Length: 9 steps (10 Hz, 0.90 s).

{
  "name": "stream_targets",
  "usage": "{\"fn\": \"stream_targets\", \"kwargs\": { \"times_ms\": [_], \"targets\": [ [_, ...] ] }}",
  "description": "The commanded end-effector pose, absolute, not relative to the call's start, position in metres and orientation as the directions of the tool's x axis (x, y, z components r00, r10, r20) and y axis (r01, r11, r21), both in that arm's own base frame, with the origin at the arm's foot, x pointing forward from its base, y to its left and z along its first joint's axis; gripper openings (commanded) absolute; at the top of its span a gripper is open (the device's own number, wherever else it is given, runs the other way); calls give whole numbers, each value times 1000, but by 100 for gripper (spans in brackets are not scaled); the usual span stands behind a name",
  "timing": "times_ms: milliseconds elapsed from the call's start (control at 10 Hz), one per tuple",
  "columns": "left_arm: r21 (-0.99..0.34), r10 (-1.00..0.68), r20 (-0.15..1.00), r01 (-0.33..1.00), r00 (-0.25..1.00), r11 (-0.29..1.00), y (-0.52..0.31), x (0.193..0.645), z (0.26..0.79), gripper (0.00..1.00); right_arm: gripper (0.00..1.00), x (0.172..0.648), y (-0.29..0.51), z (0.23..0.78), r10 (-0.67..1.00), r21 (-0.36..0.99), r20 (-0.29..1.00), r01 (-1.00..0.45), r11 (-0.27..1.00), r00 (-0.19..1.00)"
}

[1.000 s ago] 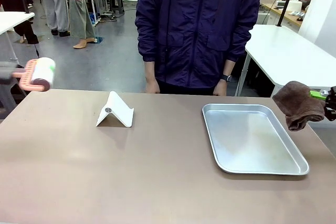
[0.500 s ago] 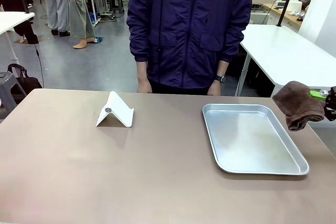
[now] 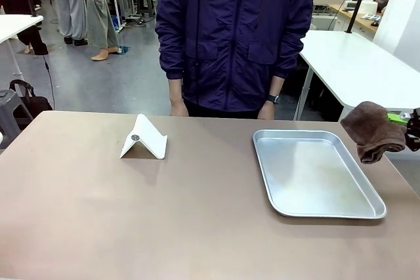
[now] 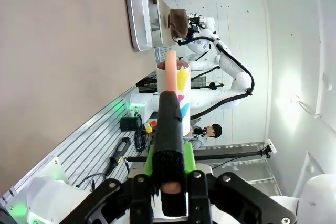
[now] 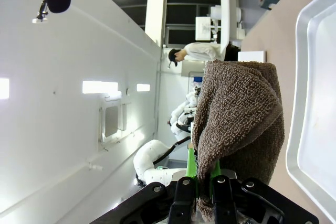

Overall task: Clean the surface of the table.
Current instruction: Clean the area not pointed to by the person, then return the Lint Roller and towel to their original positions.

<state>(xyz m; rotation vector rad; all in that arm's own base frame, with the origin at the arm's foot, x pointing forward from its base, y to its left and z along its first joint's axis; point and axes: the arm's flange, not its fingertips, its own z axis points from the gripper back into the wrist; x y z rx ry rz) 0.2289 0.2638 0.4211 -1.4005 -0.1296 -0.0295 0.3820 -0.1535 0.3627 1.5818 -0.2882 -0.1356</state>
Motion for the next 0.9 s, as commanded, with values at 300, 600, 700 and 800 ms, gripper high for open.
{"fn": "stream_targets", "kwargs": {
  "times_ms": [300,600,700,800],
  "targets": [
    [-983,50,106,97,993,158,264,229,427,22,9,383,-152,367,-268,995,92,-99,-15,959],
    [-983,50,106,97,993,158,264,229,427,22,9,383,-152,367,-268,995,92,-99,-15,959],
    [-983,50,106,97,993,158,264,229,427,22,9,383,-152,367,-268,995,92,-99,-15,959],
    [-983,50,106,97,993,158,264,229,427,22,9,383,-152,367,-268,995,92,-99,-15,959]
  ]
}}
